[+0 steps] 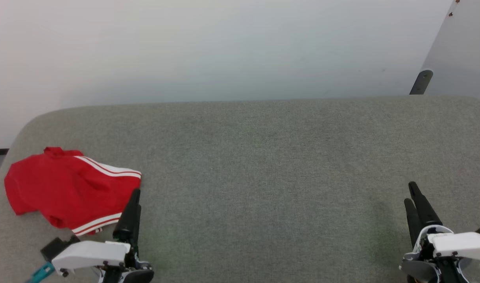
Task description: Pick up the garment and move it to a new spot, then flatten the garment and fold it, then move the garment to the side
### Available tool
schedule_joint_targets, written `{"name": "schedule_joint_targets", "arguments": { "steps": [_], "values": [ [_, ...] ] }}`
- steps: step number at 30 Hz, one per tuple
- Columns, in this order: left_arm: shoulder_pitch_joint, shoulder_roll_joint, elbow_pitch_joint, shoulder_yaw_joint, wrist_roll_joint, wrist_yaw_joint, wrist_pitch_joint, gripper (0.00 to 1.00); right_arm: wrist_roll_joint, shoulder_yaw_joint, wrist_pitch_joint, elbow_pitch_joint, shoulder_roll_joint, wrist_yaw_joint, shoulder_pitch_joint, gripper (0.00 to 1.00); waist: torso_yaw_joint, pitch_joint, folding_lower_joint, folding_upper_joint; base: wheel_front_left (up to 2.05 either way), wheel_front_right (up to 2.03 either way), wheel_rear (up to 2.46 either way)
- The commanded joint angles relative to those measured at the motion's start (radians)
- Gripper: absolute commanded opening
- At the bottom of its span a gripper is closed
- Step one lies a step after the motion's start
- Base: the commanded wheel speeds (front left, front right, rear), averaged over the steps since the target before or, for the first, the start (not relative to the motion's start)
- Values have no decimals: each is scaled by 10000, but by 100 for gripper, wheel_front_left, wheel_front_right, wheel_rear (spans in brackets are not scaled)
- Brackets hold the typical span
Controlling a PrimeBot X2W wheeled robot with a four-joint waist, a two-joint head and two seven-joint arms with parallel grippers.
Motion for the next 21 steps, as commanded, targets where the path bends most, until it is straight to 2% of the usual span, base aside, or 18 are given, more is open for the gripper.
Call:
{"name": "schedule_joint_targets", "arguments": {
  "steps": [1,8,21],
  "values": [
    [-399,181,-70,-117,328,-35,-102,100,-307,120,-105,-58,-134,3,-454,100,3,-1,0,0,0,0,0],
    [-750,462,108,-521,1740,110,-428,100,-1573,603,-439,283,-400,3,-912,100,17,-9,0,0,0,0,0],
    [-1086,947,304,-1205,4519,514,-937,100,-4917,1019,-952,708,-587,4,-1482,100,-8,-6,0,0,0,0,0]
  ]
}}
